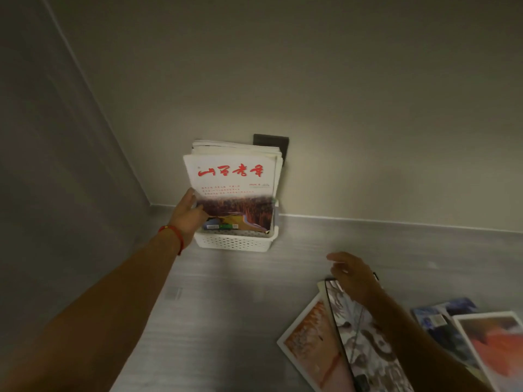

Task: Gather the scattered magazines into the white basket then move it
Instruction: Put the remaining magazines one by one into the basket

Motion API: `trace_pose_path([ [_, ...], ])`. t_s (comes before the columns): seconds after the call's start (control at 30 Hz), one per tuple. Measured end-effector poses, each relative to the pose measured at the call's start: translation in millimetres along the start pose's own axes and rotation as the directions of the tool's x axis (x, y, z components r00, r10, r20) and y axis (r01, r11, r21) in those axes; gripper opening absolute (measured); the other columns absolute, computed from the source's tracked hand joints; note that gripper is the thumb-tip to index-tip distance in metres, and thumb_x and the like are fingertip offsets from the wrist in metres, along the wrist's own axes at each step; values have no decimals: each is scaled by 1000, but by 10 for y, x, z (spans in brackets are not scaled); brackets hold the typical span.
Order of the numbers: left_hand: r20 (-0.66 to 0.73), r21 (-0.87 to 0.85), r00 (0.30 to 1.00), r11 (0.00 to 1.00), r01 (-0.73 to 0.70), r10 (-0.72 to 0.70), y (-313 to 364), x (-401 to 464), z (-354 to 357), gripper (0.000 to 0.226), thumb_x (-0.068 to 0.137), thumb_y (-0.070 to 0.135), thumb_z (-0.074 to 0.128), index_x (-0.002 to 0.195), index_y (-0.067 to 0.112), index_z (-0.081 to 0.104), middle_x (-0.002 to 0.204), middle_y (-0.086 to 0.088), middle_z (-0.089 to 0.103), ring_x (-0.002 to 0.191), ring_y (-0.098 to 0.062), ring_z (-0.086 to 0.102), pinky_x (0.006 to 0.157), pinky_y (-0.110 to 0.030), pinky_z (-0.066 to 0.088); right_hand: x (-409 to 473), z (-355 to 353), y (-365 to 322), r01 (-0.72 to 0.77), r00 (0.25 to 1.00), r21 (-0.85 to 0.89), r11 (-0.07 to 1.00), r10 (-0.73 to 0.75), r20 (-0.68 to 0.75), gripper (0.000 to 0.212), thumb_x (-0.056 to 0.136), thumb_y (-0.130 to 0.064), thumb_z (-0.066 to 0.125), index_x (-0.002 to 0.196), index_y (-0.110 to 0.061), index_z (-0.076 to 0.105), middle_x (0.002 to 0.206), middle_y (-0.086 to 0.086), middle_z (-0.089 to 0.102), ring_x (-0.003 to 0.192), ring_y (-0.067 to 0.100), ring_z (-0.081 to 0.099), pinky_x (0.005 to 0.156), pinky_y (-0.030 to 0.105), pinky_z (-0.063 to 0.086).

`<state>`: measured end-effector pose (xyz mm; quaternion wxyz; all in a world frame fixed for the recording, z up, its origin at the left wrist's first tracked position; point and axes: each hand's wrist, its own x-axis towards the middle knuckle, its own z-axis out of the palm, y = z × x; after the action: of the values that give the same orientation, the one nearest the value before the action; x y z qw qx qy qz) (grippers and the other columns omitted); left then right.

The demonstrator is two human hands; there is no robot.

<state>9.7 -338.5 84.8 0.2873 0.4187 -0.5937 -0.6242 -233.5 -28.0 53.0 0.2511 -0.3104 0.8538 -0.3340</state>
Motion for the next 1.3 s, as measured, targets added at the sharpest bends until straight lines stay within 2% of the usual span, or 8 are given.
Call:
trace_pose_path([
  [0.13, -76, -49, 996, 998, 51, -54, 85, 75, 30, 51, 84, -14, 56, 105, 31, 69, 116, 6, 67, 108, -23, 65, 78, -32, 59, -297, -151, 489, -46, 999, -133, 990, 48, 12, 21, 91, -2, 62, 108, -7, 72, 106, 12, 70, 93, 19, 63, 77, 20, 39],
  [0.27, -76, 18, 994, 996, 83, -81, 52, 159, 74, 65, 85, -12, 55, 140, 22, 51, 142, -5, 55, 125, -32, 56, 102, -51, 52, -350, -142, 567, -28, 998, -169, 985, 37, 49, 23, 92, -4, 58, 110, -10, 71, 105, 8, 70, 97, 22, 65, 75, 20, 40],
  [0.63, -230, 223, 966, 960, 171, -119, 16, 63, 116, 53, 88, -5, 55, 138, 7, 45, 141, -19, 52, 122, -34, 54, 103, -44, 48, -309, 163, 73, 198, 971, -40, 979, -190, 141, 29, 94, -7, 57, 114, -26, 65, 121, -5, 62, 109, 13, 61, 93, 26, 48],
  [0.73, -342, 347, 938, 935, 75, 51, 26, -282, 381, 42, 83, -5, 58, 123, 5, 55, 122, -23, 64, 114, -37, 60, 100, -41, 50, -325, 188, 101, 172, 980, -91, 981, -162, 115, 29, 94, -6, 56, 121, -16, 64, 125, 4, 62, 114, 22, 60, 100, 34, 47],
  [0.83, -129, 439, 968, 888, -138, 214, -158, -769, 839, 36, 81, -12, 54, 111, 4, 65, 115, -19, 67, 108, -35, 62, 96, -38, 51, -441, 131, 334, 39, 996, -191, 981, -23, 87, 29, 97, -11, 54, 124, -4, 62, 128, 15, 61, 121, 31, 57, 104, 40, 44],
  [0.97, 233, 540, 966, 811, -227, 115, -559, -1353, 1442, 48, 80, -8, 55, 123, 11, 64, 130, -10, 62, 117, -28, 59, 104, -28, 46, -691, -143, 880, -244, 968, -328, 913, 249, -26, 45, 92, -33, 58, 131, -10, 55, 132, 16, 57, 121, 33, 55, 101, 45, 47],
  [1.07, 480, 576, 876, 735, -358, 50, -828, -1712, 1802, 50, 83, -3, 57, 131, 10, 61, 137, -10, 58, 128, -25, 53, 103, -3, 24, -906, -303, 1295, -386, 912, -464, 797, 405, -64, 72, 83, -66, 56, 134, -15, 49, 136, 18, 51, 125, 37, 49, 103, 48, 44],
  [1.3, 614, 597, 788, 681, -425, -46, -1062, -2088, 2160, 57, 84, -7, 50, 141, 4, 50, 149, -14, 45, 139, -28, 41, 108, -6, 19, -1155, -187, 1613, -514, 857, -472, 716, 453, -247, 109, 61, -92, 51, 135, -12, 44, 138, 20, 45, 127, 35, 45, 102, 46, 41],
])
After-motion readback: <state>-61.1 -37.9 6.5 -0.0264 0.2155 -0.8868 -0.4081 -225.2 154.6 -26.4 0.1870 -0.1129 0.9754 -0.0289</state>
